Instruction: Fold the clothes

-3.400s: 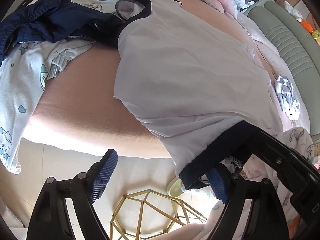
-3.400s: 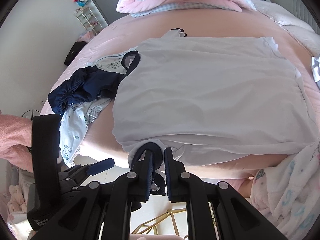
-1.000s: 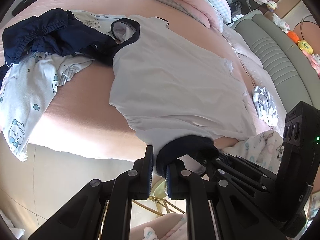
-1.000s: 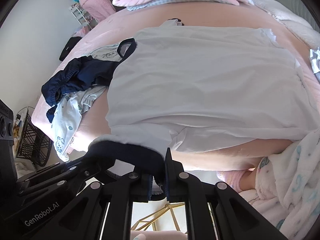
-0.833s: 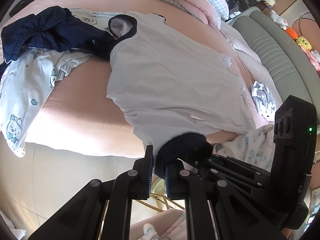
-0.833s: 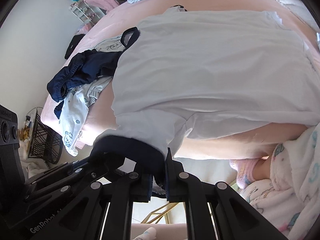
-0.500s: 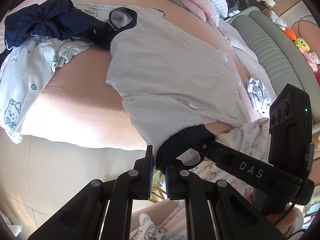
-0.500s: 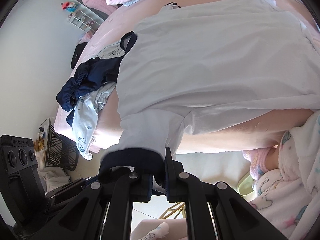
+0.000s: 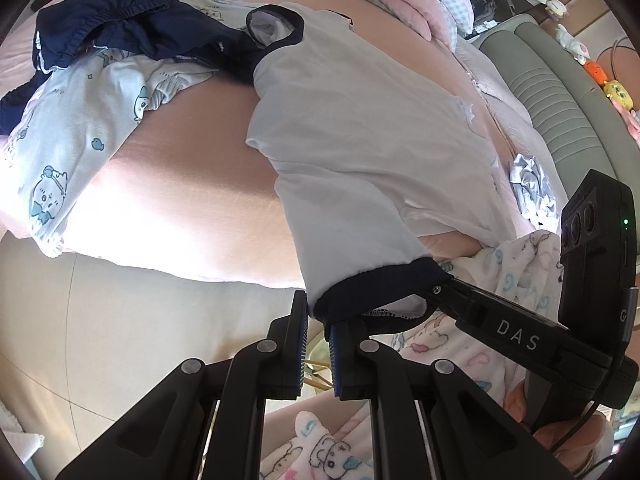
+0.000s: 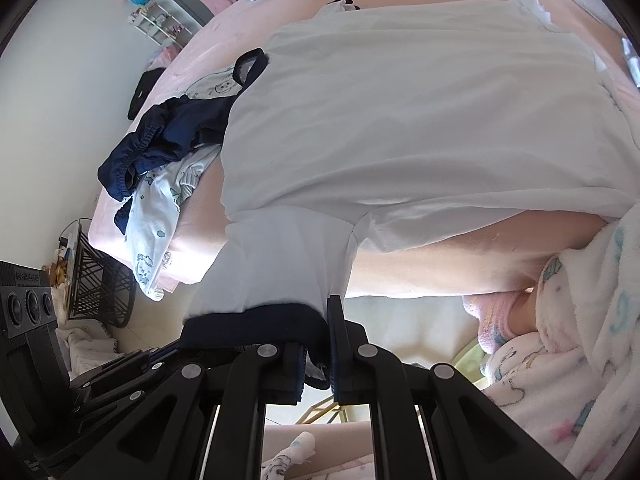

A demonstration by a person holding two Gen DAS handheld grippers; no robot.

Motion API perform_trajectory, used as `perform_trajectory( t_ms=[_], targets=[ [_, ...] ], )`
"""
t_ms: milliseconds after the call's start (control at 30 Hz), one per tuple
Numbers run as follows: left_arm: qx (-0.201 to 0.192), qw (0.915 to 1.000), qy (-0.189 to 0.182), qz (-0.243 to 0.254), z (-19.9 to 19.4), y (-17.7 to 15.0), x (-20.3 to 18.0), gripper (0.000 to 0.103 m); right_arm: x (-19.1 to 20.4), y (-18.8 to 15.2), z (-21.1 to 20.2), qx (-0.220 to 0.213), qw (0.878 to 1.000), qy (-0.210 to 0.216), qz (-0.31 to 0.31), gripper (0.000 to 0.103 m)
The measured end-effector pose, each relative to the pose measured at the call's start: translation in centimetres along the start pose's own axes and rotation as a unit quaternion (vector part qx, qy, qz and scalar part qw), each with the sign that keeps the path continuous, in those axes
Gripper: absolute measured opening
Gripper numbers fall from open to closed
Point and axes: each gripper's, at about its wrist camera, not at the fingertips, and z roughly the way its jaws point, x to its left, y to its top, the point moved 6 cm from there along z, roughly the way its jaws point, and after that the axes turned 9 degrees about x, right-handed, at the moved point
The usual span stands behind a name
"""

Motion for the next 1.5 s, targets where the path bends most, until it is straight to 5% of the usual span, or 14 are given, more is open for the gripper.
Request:
perform_trajectory(
  t_ms=[533, 933, 1500],
  targets=[
    [-0.008, 0.9998, -0.005, -0.017, -0.8, 0.8, 0.5, 0.008, 0.0, 0.2, -0.9, -0.013, 1.0, -0.013, -0.006, 0.007],
    [-0.049, 0.9977, -0.043, 0.014, -3.9, 7.9, -2.7, 0.008, -0.5, 4.6, -3.6, -0.051, 0.999, -0.01, -0.008, 0.007],
    [-0.063, 0.9968, -0.008, 0.049, -2.6, 16.7, -5.2, 0.008, -2.6, 11.8, -3.9, -0.032, 0.998, 0.043, 0.035, 0.007]
  ],
)
